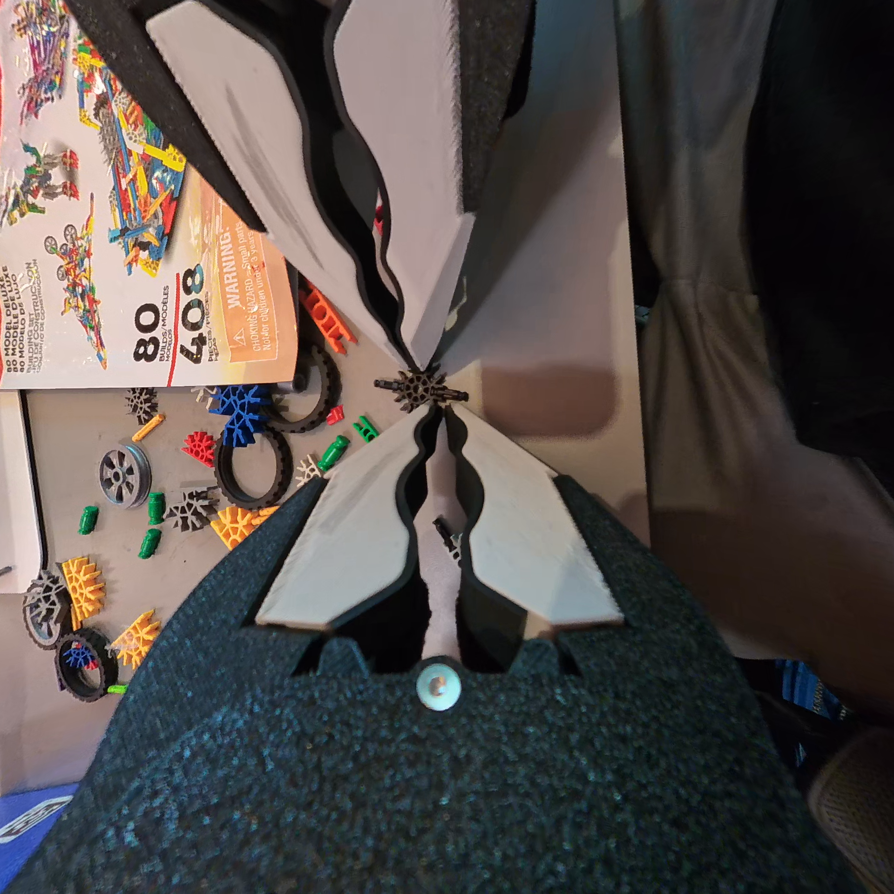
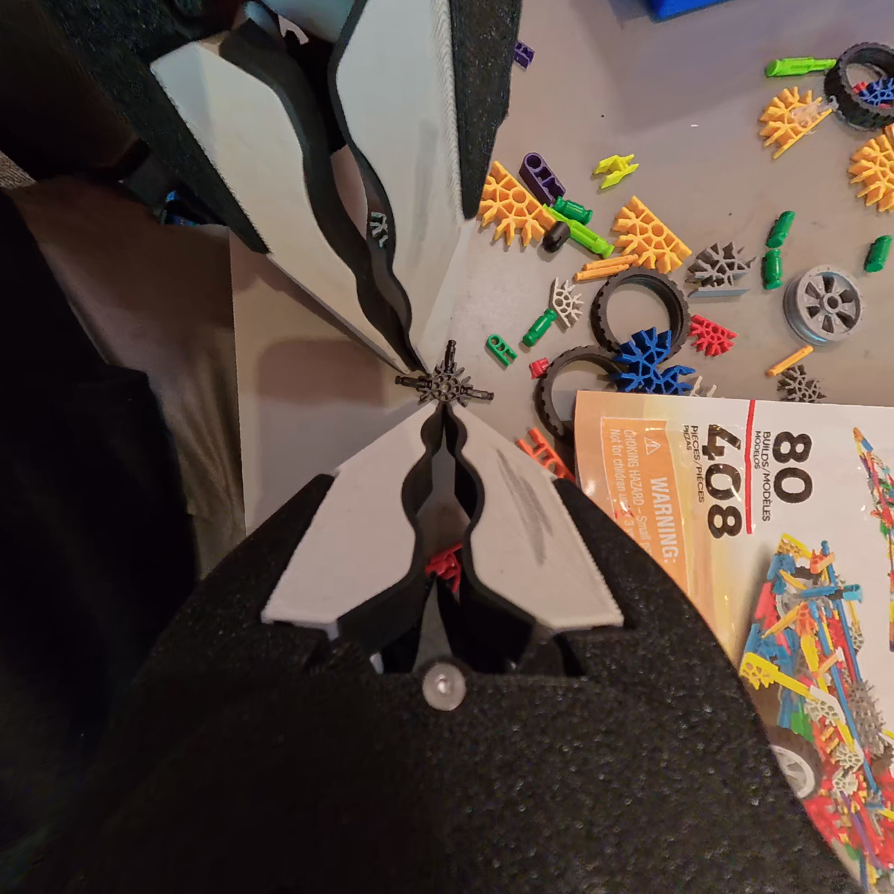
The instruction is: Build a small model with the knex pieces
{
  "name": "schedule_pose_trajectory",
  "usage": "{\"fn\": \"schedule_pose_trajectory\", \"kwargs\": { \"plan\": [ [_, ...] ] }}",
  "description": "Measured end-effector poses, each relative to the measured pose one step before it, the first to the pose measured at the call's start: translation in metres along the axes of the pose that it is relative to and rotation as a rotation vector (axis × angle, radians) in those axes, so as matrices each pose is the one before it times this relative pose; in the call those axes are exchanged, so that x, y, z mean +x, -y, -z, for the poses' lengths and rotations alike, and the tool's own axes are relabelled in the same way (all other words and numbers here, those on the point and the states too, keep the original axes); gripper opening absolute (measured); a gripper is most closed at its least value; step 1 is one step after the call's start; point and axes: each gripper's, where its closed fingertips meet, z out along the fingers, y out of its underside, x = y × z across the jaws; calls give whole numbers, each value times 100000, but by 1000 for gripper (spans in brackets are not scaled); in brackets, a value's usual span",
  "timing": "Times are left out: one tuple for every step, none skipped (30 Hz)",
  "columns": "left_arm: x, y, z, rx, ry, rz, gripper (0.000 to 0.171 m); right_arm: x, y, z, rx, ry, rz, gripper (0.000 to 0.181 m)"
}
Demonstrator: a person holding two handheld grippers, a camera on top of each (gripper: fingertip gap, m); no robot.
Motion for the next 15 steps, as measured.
{"fn": "schedule_pose_trajectory", "kwargs": {
  "plan": [
    [-38,-12,-6,-81,125,132,1,45,13,-29,-778,-256,185,0],
    [-11,-21,6,-110,-49,-68,1,-19,9,-25,-674,627,-570,0],
    [-4,-10,-3,-46,-105,30,1,-12,-5,-12,-417,959,-815,0],
    [8,-7,6,31,-85,-119,1,6,1,-11,-217,1003,-922,0],
    [-4,-7,4,64,-171,72,1,-16,-21,-6,-263,1302,-1003,0],
    [11,2,-4,111,-236,276,1,-21,-8,-1,-330,1540,-744,0],
    [-2,7,4,110,-210,186,1,-7,13,-7,-426,1928,-992,0],
    [0,1,-8,29,-154,0,1,-17,-11,-4,-789,1730,-826,0],
    [4,2,2,3,-187,25,1,-5,-16,-2,-1079,1406,-481,0],
    [0,-5,0,58,-211,169,1,-15,0,-10,-1189,1263,-539,0],
    [-4,5,2,75,-257,187,1,-7,-29,-5,-1503,1283,-392,0],
    [-8,0,-3,92,-206,68,1,-6,-23,-1,-2019,1407,-285,0],
    [-23,15,-8,79,-66,13,1,-21,-21,0,-2381,1564,448,0],
    [-33,-10,-4,-17,-133,97,0,-7,-21,-6,-2344,2117,525,0],
    [12,2,-1,-72,-263,48,0,-4,-6,-8,-2248,2376,485,0]
  ]
}}
